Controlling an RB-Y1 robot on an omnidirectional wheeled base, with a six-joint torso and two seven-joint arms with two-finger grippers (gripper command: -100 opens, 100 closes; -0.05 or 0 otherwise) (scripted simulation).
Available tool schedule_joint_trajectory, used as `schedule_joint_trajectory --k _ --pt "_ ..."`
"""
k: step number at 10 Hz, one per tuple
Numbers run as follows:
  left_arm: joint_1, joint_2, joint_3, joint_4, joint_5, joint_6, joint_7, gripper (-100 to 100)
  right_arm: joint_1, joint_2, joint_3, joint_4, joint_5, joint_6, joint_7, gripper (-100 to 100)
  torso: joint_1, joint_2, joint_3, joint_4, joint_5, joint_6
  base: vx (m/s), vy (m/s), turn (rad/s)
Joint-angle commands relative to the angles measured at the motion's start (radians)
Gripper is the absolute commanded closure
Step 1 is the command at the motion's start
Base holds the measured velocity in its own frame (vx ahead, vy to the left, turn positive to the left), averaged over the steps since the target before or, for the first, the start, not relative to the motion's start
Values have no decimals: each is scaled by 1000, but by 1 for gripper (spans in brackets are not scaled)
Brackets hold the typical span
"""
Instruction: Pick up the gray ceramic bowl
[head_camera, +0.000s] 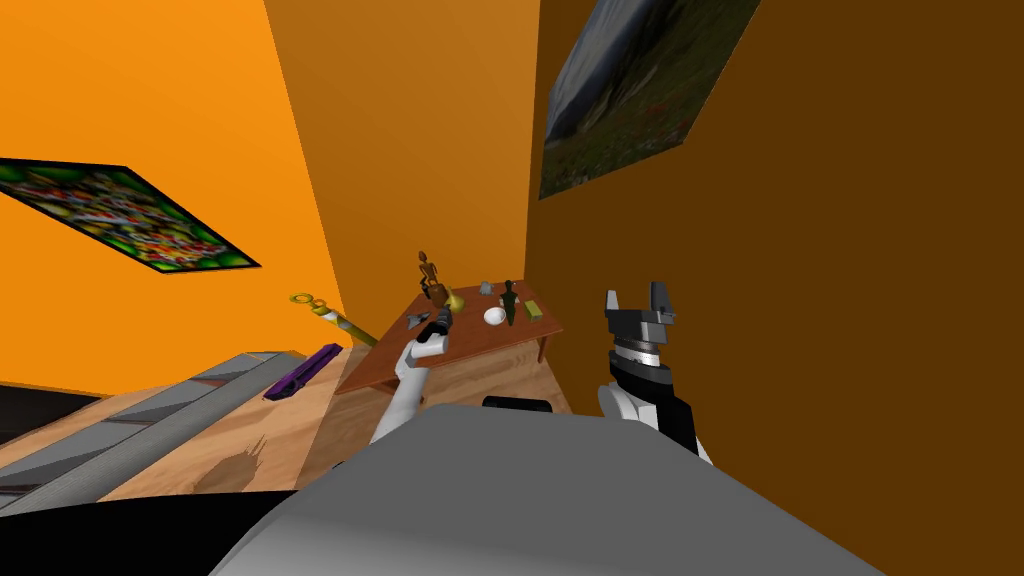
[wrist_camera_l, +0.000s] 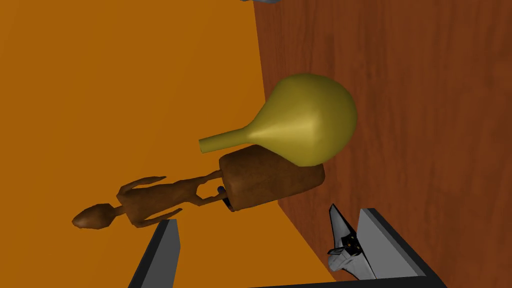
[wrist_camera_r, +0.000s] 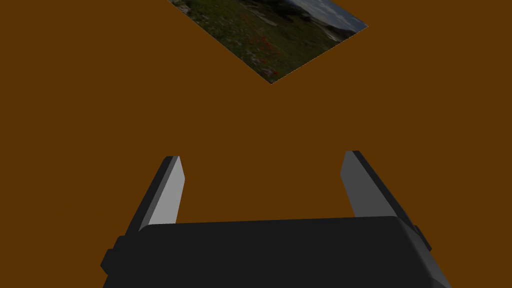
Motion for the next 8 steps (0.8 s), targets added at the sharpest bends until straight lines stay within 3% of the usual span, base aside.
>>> schedule_joint_trajectory --k 1,8 --pt "-12 6 3 20 2 40 3 -100 0 0 0 0 0 0 0 0 0 0 0 0 0 0 12 -10 -72" --pt "-109 11 25 156 -17 224 15 -100 0 0 0 0 0 0 0 0 0 -1 0 0 0 -1 22 -17 -109"
